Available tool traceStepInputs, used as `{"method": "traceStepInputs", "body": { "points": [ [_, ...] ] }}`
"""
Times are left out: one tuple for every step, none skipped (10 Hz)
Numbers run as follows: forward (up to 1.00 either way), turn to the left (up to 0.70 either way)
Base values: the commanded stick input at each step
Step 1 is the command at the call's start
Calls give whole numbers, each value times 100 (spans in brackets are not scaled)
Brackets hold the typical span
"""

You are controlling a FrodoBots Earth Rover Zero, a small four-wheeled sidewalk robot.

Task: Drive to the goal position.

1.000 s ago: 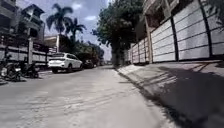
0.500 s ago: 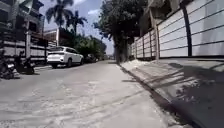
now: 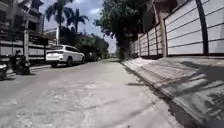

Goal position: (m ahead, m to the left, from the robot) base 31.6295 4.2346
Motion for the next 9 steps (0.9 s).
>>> {"method": "traceStepInputs", "body": {
  "points": [
    [100, 0],
    [100, 0],
    [100, -14],
    [100, -39],
    [100, -39],
    [100, -39],
    [100, -31],
    [100, -12],
    [100, 0]
  ]
}}
